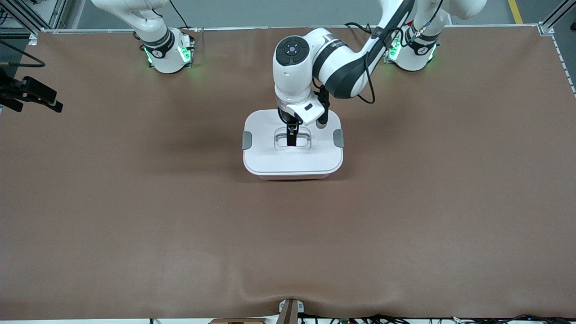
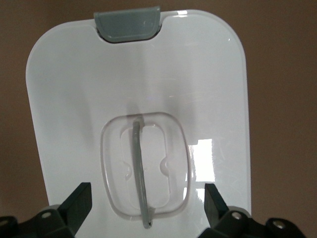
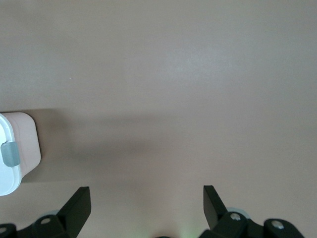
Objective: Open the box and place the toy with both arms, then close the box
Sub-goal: 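Open the left gripper and lift it away from the lid handle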
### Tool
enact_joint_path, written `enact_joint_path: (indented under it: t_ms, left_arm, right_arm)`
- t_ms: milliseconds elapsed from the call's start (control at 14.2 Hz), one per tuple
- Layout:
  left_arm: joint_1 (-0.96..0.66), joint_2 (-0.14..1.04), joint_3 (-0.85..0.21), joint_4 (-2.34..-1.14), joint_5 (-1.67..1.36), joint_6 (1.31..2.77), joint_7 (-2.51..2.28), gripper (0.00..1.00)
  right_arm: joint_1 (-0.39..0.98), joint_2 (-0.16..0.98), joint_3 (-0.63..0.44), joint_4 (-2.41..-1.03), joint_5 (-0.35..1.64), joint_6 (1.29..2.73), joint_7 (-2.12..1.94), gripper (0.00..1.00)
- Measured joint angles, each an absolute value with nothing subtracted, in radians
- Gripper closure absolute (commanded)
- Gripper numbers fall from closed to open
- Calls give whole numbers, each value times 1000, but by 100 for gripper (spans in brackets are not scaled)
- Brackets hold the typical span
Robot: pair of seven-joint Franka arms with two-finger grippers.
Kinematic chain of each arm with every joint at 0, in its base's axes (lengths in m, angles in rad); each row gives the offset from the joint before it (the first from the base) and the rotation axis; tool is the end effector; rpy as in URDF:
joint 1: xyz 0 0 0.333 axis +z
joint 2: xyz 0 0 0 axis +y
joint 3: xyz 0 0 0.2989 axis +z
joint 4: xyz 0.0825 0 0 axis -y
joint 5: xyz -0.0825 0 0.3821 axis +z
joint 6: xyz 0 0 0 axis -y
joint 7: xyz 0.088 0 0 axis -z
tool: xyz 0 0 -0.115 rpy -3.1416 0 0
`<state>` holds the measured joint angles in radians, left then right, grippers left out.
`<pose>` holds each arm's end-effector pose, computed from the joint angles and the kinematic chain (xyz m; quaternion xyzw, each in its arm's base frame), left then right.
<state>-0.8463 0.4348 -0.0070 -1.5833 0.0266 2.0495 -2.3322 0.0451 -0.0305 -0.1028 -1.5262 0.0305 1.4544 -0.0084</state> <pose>0.4438 -0.5053 0.3663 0.7425 0.6696 0.0101 0.0159 0.5307 -0.0277 0.6267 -0.9994 0.0231 0.0202 0.0174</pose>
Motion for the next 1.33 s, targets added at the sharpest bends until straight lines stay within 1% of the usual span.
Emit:
enact_joint_path:
  t_ms: [421, 772, 1334]
  left_arm:
    - [-779, 420, 3, -1558, 27, 1994, -2168, 0]
    - [-666, 371, 7, -1551, 27, 1945, -1942, 0]
    - [-507, 360, 8, -1530, 27, 1904, -1579, 0]
  right_arm:
    - [46, -28, -102, -1515, 29, 1459, -11, 0]
    - [45, -27, -103, -1515, 26, 1461, -11, 0]
    - [45, -24, -103, -1515, 24, 1461, -11, 0]
